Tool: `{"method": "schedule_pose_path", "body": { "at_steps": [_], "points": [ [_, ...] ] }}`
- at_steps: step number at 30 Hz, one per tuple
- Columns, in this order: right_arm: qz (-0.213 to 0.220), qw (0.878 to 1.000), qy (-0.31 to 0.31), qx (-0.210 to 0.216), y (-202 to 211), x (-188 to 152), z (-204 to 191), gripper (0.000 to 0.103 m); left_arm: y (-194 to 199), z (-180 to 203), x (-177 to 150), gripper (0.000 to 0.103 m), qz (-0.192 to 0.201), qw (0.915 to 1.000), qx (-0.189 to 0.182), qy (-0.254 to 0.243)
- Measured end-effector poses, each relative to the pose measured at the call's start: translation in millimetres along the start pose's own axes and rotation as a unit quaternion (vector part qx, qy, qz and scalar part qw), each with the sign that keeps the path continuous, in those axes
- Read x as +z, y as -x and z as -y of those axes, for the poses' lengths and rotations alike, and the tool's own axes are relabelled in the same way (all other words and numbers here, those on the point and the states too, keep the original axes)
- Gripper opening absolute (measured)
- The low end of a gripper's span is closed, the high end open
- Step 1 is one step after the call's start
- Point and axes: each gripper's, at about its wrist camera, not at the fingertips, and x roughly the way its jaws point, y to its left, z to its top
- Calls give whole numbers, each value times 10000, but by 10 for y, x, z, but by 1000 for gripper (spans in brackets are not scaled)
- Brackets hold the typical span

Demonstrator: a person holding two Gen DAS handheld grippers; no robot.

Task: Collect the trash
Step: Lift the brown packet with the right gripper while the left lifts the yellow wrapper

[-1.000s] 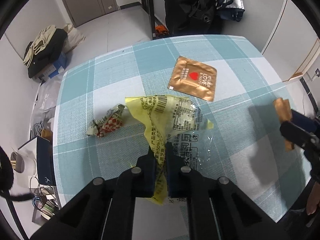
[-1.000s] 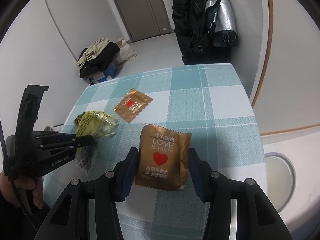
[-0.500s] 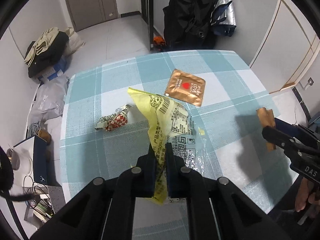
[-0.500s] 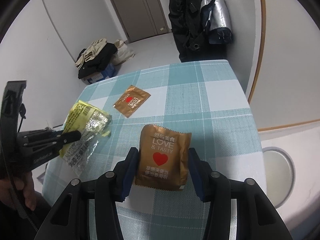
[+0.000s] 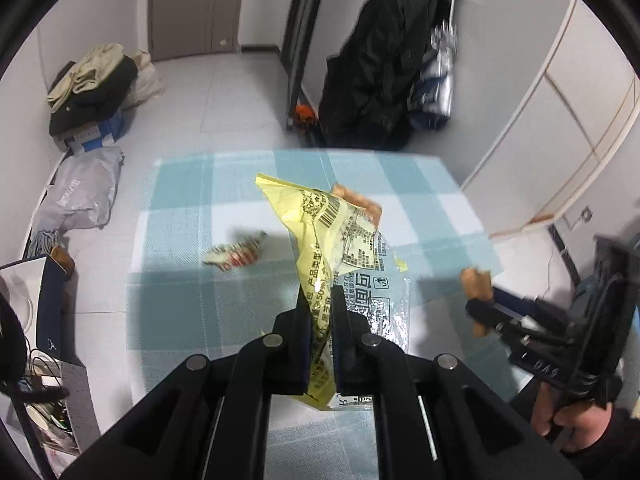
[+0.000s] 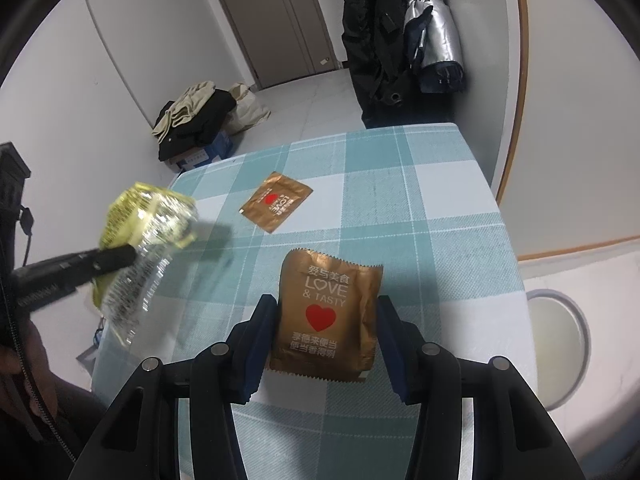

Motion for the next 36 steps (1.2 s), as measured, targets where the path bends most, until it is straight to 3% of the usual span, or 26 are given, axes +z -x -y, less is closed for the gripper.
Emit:
{"method": "schedule_pose_path", "body": {
  "at_steps": [4, 7, 10, 18, 36],
  "points": [
    [31, 10000, 41, 31, 17, 14, -89, 49, 223, 6, -10, 4, 470, 9988, -90, -59],
    [82, 9999, 90, 77, 34, 35, -175, 49, 367, 62, -46, 4, 798, 9959, 269, -335],
    [150, 9997, 114, 128, 77, 50, -267, 49, 480, 101, -87, 4, 1051, 9928, 305, -488],
    [392, 9988, 266, 145, 244, 87, -466, 49, 570, -51, -74, 4, 1083, 9940, 86, -124],
    [1126, 9902, 803, 171, 1094, 228, -682, 49, 985, 106, -80, 4, 1356, 9897, -271, 368]
  ]
}}
